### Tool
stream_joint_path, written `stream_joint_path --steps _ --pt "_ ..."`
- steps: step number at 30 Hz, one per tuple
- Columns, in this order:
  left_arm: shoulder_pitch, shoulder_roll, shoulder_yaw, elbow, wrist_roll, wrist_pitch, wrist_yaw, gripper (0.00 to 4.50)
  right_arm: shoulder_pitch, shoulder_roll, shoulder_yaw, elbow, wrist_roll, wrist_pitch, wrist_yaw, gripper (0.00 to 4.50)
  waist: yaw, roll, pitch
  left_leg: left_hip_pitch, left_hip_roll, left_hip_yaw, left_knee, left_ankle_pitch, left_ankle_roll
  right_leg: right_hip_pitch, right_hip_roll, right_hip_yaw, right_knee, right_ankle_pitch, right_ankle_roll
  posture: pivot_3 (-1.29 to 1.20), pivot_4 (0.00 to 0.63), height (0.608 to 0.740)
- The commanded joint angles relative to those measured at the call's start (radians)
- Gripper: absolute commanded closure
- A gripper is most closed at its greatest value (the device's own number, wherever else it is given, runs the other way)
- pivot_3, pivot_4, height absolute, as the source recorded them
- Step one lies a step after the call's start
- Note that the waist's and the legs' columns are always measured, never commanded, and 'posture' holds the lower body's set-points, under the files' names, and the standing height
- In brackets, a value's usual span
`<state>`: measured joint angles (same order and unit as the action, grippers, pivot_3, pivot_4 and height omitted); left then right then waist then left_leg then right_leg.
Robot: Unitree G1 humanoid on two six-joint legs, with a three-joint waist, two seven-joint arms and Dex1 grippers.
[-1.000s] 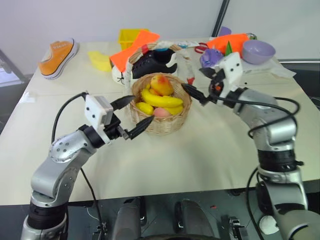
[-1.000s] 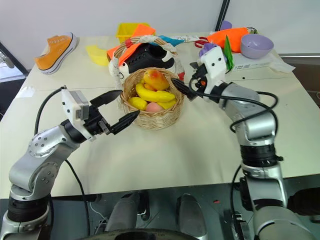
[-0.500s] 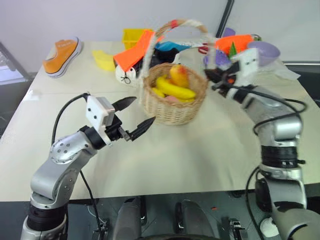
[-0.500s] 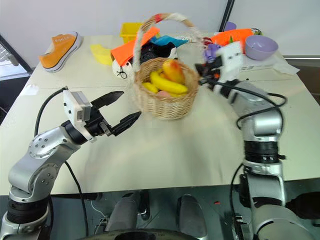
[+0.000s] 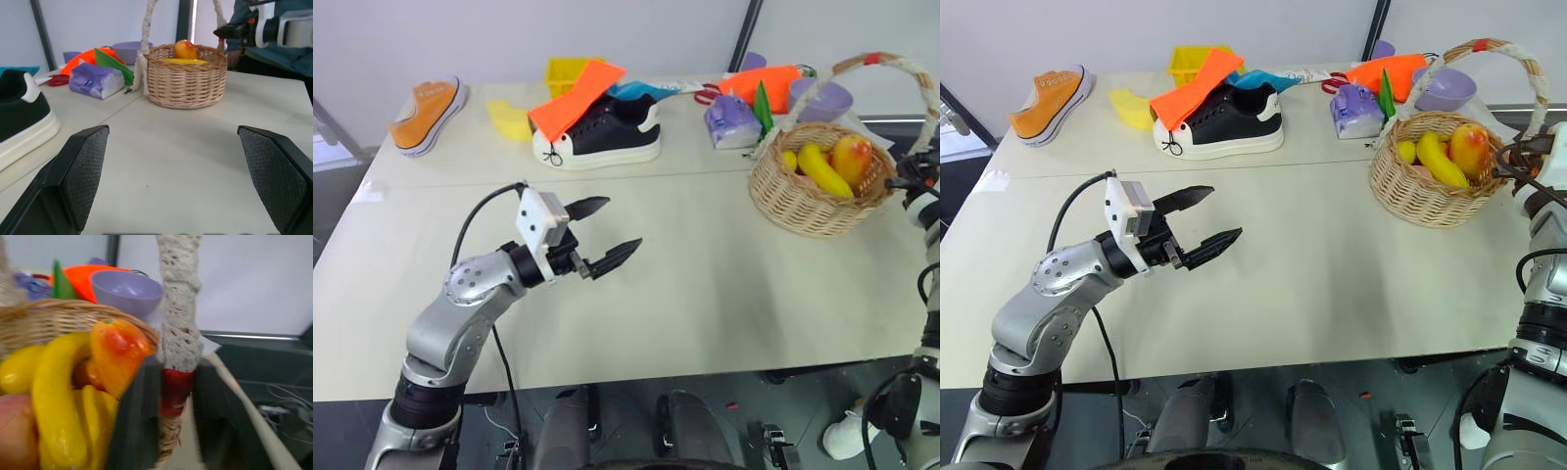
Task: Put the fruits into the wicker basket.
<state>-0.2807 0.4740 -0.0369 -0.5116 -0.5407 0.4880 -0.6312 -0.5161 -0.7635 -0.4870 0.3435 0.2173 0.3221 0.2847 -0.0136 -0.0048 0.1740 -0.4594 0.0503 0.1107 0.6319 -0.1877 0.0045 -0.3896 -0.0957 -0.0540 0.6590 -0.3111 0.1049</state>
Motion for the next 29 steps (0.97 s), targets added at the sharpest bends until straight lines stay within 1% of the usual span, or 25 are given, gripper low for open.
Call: stream_joint_path --steps 1,2,5,7,10,12,14,15,16,18,20,22,29 --pt "0.002 0.006 0.012 -0.015 0.003 -0.02 -0.01 0.0 -0.009 -0.03 0.014 -0.074 -0.05 -0.05 -0.043 1.57 0.002 0.0 0.0 0.0 0.0 0.0 0.0 0.0 0.0 0.0 0.0 0.0 0.0 0.0 0.0 0.0 0.15 0.733" --pt "0.008 0.01 0.016 -0.012 0.007 -0.019 -0.01 0.0 -0.005 -0.037 0.028 -0.092 -0.076 -0.074 -0.055 1.14 0.002 0.0 0.0 0.0 0.0 0.0 0.001 0.0 0.0 0.0 0.0 0.0 0.0 0.0 0.0 0.0 0.15 0.733" --pt "0.027 0.023 0.041 -0.005 0.012 -0.018 -0.008 0.0 0.0 -0.049 0.026 -0.137 -0.119 -0.147 -0.089 1.14 0.003 0.0 0.0 0.0 0.0 0.0 0.001 0.0 0.0 0.0 0.0 0.0 0.0 0.0 0.0 0.0 0.15 0.733" --pt "0.046 0.036 0.064 0.007 0.017 -0.023 -0.009 0.0 0.015 -0.05 0.021 -0.187 -0.106 -0.185 -0.06 1.14 0.004 0.0 0.0 0.0 0.0 0.0 0.001 0.0 0.0 0.0 0.0 0.0 0.0 0.0 0.0 0.0 0.15 0.733" --pt "0.096 0.068 0.11 0.039 0.034 -0.048 -0.017 0.0 0.076 -0.056 0.032 -0.303 -0.062 -0.237 0.048 1.14 0.003 0.0 0.0 0.0 0.0 -0.001 0.0 0.0 0.0 0.0 0.0 0.0 0.0 0.0 0.0 0.0 0.15 0.733" --pt "0.121 0.082 0.138 0.066 0.045 -0.06 -0.014 0.0 0.12 -0.052 0.046 -0.38 0.012 -0.225 0.15 1.14 0.003 0.0 0.0 0.0 0.0 -0.001 0.0 0.0 0.0 0.001 0.0 0.0 0.0 0.0 0.0 0.0 0.15 0.733" --pt "0.16 0.097 0.178 0.11 0.07 -0.087 -0.009 0.0 0.2 -0.042 0.095 -0.495 0.13 -0.157 0.296 1.14 0.003 0.0 0.0 0.0 0.001 -0.001 0.0 0.0 0.0 0.001 0.0 0.0 0.0 0.0 0.0 0.0 0.15 0.733" --pt "0.178 0.101 0.197 0.131 0.082 -0.103 -0.006 0.0 0.239 -0.034 0.124 -0.546 0.18 -0.111 0.347 1.14 0.003 -0.001 0.0 0.0 0.001 -0.001 0.0 0.0 0.0 0.001 0.0 0.0 0.0 0.0 0.0 0.0 0.15 0.733" --pt "0.192 0.103 0.21 0.148 0.096 -0.118 0.001 0.0 0.274 -0.028 0.147 -0.587 0.219 -0.067 0.379 1.14 0.002 -0.001 0.0 0.001 0.002 -0.002 0.0 -0.001 0.001 0.002 0.0 0.0 0.0 0.0 0.0 0.0 0.15 0.733" --pt "0.215 0.096 0.236 0.18 0.114 -0.135 0.024 0.0 0.348 -0.018 0.21 -0.645 0.249 -0.016 0.428 1.14 0.003 -0.001 0.0 0.001 0.003 -0.002 0.0 -0.003 0.004 0.002 0.0 -0.001 0.0 0.0 0.0 0.0 0.15 0.733" --pt "0.251 0.084 0.258 0.191 0.128 -0.153 0.044 0.0 0.389 0.02 0.283 -0.655 0.239 0.004 0.436 1.14 0.004 -0.001 0.0 0.001 0.003 -0.003 0.0 -0.003 0.005 0.002 -0.001 -0.001 0.0 0.0 0.0 0.0 0.15 0.733" --pt "0.284 0.076 0.267 0.185 0.138 -0.169 0.054 0.0 0.394 0.054 0.319 -0.629 0.213 -0.008 0.429 1.14 0.003 -0.001 0.0 0.001 0.002 -0.003 0.001 -0.004 0.006 0.002 -0.002 -0.001 0.0 0.0 0.0 0.0 0.15 0.733" --pt "0.337 0.058 0.286 0.163 0.148 -0.155 0.106 0.0 0.352 0.111 0.356 -0.552 0.178 -0.038 0.43 1.14 0.004 -0.002 -0.001 0.001 0.002 -0.003 0.001 -0.004 0.006 0.002 -0.002 -0.001 0.001 0.0 0.0 0.0 0.15 0.733"
